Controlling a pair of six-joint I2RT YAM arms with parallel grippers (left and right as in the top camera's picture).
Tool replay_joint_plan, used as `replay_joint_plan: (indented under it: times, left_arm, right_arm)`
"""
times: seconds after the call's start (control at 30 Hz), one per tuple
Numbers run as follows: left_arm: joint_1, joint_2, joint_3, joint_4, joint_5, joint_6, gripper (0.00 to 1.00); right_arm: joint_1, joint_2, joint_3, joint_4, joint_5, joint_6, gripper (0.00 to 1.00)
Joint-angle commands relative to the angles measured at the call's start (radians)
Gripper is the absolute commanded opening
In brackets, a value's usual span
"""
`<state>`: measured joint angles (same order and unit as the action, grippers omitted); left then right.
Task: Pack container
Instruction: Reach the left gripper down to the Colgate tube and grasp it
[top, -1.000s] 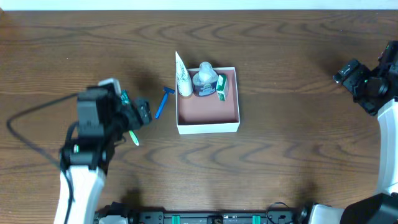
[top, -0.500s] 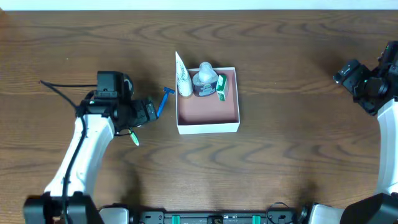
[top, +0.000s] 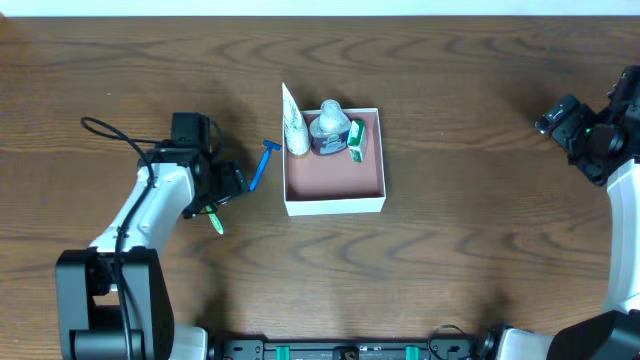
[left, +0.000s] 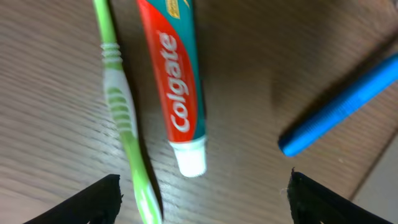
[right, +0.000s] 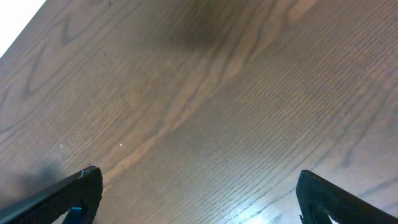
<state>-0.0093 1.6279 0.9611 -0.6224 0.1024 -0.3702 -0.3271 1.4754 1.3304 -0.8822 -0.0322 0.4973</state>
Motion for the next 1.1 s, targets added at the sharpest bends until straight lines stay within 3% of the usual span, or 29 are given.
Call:
replay_joint_plan:
  times: [0.0, 0.4, 0.97, 1.07]
  left_arm:
    - [0.019, 0.016, 0.011, 0.024, -0.044, -0.031, 0.84]
    - [0.019, 0.026, 0.011, 0.120, -0.043, -0.031, 0.78]
    - [0.019, 0.164, 0.011, 0.196, -0.043, -0.031, 0.78]
    - [0.019, 0.166, 0.011, 0.207, -0.043, -0.031, 0.67]
  right_arm:
    - [-0.005, -0.003, 0.010, -0.001, 0.006, 0.011, 0.99]
    - [-0.005, -0.003, 0.010, -0.001, 0.006, 0.011, 0.99]
    - [-0.005, -0.003, 0.010, -0.001, 0.006, 0.011, 0.99]
    - [-0.005, -0.003, 0.010, -0.001, 0.006, 0.011, 0.99]
